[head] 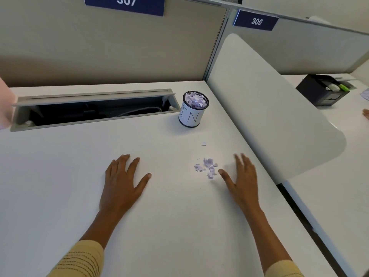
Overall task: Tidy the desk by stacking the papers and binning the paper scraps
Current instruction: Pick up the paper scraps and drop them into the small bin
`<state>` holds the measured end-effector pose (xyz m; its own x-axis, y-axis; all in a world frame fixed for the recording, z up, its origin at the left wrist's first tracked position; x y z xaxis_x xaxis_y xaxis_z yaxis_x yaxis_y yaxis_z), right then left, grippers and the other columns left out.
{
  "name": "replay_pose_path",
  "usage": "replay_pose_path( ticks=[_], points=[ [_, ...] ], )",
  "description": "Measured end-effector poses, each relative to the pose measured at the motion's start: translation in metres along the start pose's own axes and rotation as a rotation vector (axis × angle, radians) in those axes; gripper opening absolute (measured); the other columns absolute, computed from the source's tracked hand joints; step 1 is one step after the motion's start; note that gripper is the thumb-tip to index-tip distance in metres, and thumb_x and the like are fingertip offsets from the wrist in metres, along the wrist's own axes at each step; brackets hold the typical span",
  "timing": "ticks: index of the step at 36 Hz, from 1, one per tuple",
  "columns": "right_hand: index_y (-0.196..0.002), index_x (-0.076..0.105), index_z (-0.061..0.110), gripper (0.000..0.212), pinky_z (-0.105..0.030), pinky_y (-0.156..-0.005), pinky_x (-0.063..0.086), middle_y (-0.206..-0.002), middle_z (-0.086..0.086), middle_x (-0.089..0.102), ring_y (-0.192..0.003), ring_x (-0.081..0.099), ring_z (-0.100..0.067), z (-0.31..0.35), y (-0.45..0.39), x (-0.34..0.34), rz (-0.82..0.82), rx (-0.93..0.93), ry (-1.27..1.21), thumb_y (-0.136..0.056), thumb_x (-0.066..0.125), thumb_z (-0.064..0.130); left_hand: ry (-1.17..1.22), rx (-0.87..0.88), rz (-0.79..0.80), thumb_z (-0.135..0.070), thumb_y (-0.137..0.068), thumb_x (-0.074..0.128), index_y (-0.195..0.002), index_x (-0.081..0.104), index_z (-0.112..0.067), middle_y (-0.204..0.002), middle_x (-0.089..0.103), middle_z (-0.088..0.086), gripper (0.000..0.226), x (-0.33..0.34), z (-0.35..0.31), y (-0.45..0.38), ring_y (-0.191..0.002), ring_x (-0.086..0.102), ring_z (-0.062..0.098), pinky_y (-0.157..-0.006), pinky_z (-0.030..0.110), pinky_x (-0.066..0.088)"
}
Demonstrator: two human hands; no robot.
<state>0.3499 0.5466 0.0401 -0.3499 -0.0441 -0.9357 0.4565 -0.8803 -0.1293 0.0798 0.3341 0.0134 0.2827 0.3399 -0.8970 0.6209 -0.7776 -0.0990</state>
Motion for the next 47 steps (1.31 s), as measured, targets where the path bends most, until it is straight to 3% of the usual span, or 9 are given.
replay_pose_path(
  ticks=[3,9,13,19,24,29,33,38,47],
  points=[
    [-0.152,0.003,0.017,0.110,-0.039,-0.120,0.005,-0.160,-0.006,0.001,-0.147,-0.002,-0.019,-0.009,0.017,0.007,0.085,0.235,-0.115,-0.071,0.034,0.085,-0.004,-0.003,0.009,-0.063,-0.087,0.033,-0.133,0.055,-0.013,-0.139,0.045,0.013,0.072,0.001,0.000,0.000,-0.130,0.039,0.036,-0.109,0.050,0.033],
    [-0.151,-0.003,0.005,0.135,-0.033,-0.120,-0.002,-0.160,-0.007,-0.002,-0.147,-0.005,-0.019,0.048,0.014,0.041,0.120,0.087,-0.035,-0.057,0.025,0.098,-0.005,0.007,-0.005,-0.063,-0.087,0.032,-0.132,0.055,-0.012,-0.139,0.047,0.013,0.072,0.000,0.001,0.000,-0.130,0.037,0.033,-0.110,0.048,0.031],
    [-0.151,0.001,0.006,0.113,-0.034,-0.120,0.003,-0.159,-0.010,0.005,-0.147,0.001,-0.022,0.081,-0.021,0.057,0.105,0.008,-0.060,-0.075,0.038,0.081,0.008,-0.001,-0.024,-0.064,-0.087,0.032,-0.131,0.056,-0.014,-0.138,0.047,0.012,0.071,0.000,-0.001,0.000,-0.129,0.035,0.029,-0.109,0.047,0.031],
    [-0.146,0.034,0.016,0.046,-0.038,-0.120,0.010,-0.155,-0.014,0.024,-0.145,0.016,-0.030,0.105,-0.053,0.064,0.124,-0.206,-0.042,-0.100,0.037,0.017,-0.002,0.003,-0.023,-0.064,-0.087,0.031,-0.131,0.056,-0.015,-0.138,0.046,0.010,0.071,0.000,0.001,-0.001,-0.129,0.035,0.028,-0.109,0.047,0.032],
    [-0.144,0.037,0.015,0.046,-0.045,-0.117,0.015,-0.155,-0.013,0.025,-0.144,0.017,-0.035,0.100,-0.030,0.056,0.249,-0.282,0.012,-0.099,0.038,0.008,-0.004,0.000,-0.009,-0.064,-0.087,0.032,-0.131,0.056,-0.015,-0.138,0.046,0.010,0.071,0.001,0.001,-0.001,-0.129,0.039,0.031,-0.109,0.048,0.033],
    [-0.150,0.021,0.021,0.070,-0.030,-0.114,0.022,-0.160,-0.002,0.006,-0.147,0.003,-0.024,0.090,0.013,0.034,0.401,-0.356,0.078,-0.090,0.032,-0.012,-0.007,0.002,-0.015,-0.063,-0.087,0.033,-0.132,0.055,-0.014,-0.138,0.046,0.012,0.071,0.000,0.000,0.000,-0.129,0.036,0.030,-0.110,0.047,0.030],
    [-0.135,0.049,0.007,0.045,-0.033,-0.108,0.034,-0.149,-0.009,0.038,-0.139,0.030,-0.024,0.081,0.020,0.021,0.325,-0.337,0.064,-0.092,0.046,-0.003,-0.009,0.007,-0.013,-0.064,-0.087,0.032,-0.132,0.055,-0.013,-0.139,0.046,0.012,0.072,0.000,0.000,0.000,-0.130,0.036,0.031,-0.111,0.047,0.028],
    [-0.072,0.072,0.011,0.028,-0.028,-0.063,0.049,-0.081,-0.004,0.070,-0.074,0.063,-0.028,0.072,0.003,0.019,0.236,-0.391,0.003,-0.061,0.063,-0.013,0.011,-0.005,-0.013,-0.065,-0.086,0.032,-0.133,0.055,-0.014,-0.140,0.045,0.011,0.073,-0.001,0.000,0.000,-0.132,0.035,0.032,-0.111,0.047,0.028],
    [-0.078,0.078,0.010,0.013,-0.005,-0.064,0.042,-0.067,0.004,0.073,-0.058,0.059,0.011,0.076,-0.070,-0.024,0.304,-0.017,-0.477,-0.067,0.081,0.003,-0.016,0.008,-0.004,-0.065,-0.088,0.029,-0.132,0.055,-0.014,-0.139,0.045,0.011,0.072,0.004,0.003,-0.001,-0.131,0.035,0.031,-0.110,0.047,0.031]
  ],
)
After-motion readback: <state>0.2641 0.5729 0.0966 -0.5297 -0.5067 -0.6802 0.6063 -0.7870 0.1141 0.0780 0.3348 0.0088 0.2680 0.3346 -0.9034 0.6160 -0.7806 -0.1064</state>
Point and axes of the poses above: each hand's wrist, its own y-axis away from the middle knuckle, its own x-axis out of the palm, z = x × y, the point moved 4 cm from there along -y, towards the middle knuckle
